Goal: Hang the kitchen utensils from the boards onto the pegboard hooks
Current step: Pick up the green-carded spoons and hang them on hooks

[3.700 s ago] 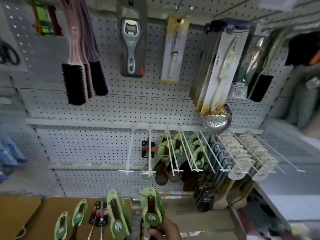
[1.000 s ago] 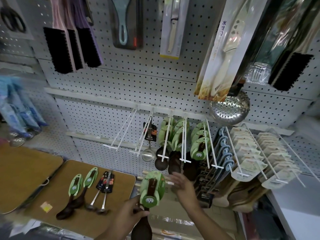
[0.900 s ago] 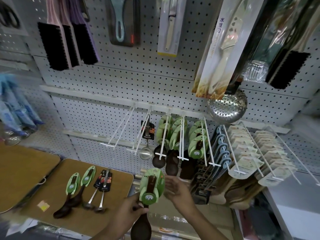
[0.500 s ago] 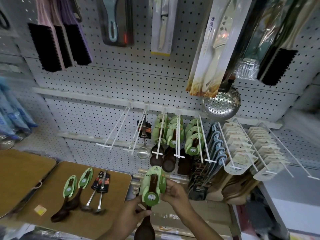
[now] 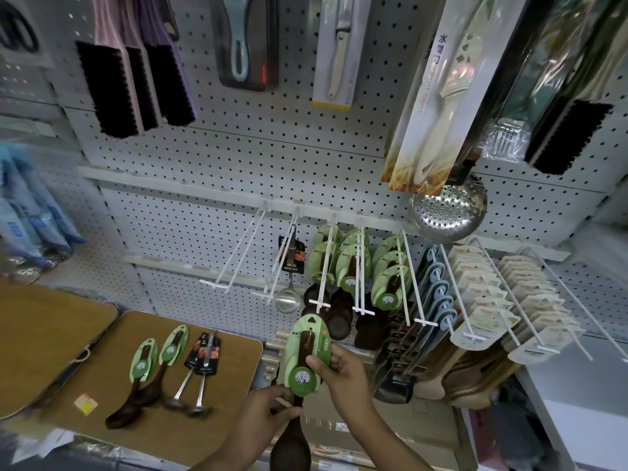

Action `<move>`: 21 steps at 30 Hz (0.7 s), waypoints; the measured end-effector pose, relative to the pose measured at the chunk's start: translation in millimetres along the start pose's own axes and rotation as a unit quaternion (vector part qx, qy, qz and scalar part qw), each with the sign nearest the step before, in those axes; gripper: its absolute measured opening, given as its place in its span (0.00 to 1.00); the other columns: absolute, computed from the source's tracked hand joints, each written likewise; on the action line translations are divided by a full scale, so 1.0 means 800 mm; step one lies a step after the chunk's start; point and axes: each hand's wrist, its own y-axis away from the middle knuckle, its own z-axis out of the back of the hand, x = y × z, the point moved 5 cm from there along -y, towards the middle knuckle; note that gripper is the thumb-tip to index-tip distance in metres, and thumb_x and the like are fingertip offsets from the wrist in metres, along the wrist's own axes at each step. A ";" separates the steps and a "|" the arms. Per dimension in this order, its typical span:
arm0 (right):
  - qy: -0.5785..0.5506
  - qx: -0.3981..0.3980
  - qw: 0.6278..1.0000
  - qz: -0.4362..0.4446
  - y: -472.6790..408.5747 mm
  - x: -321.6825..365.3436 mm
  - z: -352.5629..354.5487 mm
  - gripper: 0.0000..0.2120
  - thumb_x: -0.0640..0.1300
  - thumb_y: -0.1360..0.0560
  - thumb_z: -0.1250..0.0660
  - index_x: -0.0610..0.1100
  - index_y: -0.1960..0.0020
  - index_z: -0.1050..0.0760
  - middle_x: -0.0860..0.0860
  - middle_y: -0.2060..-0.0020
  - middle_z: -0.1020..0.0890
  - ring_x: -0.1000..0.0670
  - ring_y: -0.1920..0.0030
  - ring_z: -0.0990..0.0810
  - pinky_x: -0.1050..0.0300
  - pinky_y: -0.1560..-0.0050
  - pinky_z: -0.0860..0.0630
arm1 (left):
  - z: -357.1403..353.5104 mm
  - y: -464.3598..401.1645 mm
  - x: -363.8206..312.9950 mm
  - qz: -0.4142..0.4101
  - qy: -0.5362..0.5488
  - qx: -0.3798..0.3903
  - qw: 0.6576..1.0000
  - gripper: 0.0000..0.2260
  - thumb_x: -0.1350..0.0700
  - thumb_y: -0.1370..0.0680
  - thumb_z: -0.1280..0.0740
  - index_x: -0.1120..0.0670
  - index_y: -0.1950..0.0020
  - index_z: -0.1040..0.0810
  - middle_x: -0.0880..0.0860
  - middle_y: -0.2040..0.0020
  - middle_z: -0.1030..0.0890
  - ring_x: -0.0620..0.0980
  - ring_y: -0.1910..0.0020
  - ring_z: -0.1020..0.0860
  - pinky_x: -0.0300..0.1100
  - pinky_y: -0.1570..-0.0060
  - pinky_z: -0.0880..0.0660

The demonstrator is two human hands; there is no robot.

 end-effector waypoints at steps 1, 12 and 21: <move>-0.001 -0.003 1.000 0.002 -0.001 0.001 0.000 0.08 0.32 0.26 0.30 0.39 0.49 0.18 0.42 0.56 0.14 0.46 0.55 0.15 0.55 0.54 0.20 | 0.000 -0.002 0.000 -0.002 0.003 -0.002 1.000 0.06 0.53 0.27 0.23 0.47 0.59 0.19 0.46 0.64 0.16 0.43 0.63 0.17 0.43 0.58 0.23; 0.011 -0.019 1.000 0.003 -0.019 0.004 0.010 0.07 0.32 0.25 0.31 0.37 0.48 0.19 0.42 0.56 0.14 0.46 0.56 0.15 0.55 0.55 0.20 | -0.008 -0.031 0.013 -0.042 0.018 0.004 0.999 0.18 0.35 0.32 0.28 0.47 0.53 0.18 0.51 0.58 0.15 0.52 0.57 0.16 0.52 0.48 0.19; 0.025 -0.049 0.998 0.003 -0.057 0.010 0.015 0.05 0.35 0.25 0.30 0.40 0.50 0.19 0.43 0.57 0.14 0.45 0.56 0.15 0.51 0.53 0.20 | -0.004 -0.063 -0.028 -0.074 -0.006 -0.005 0.997 0.05 0.47 0.26 0.30 0.45 0.52 0.18 0.44 0.56 0.16 0.50 0.62 0.17 0.49 0.56 0.21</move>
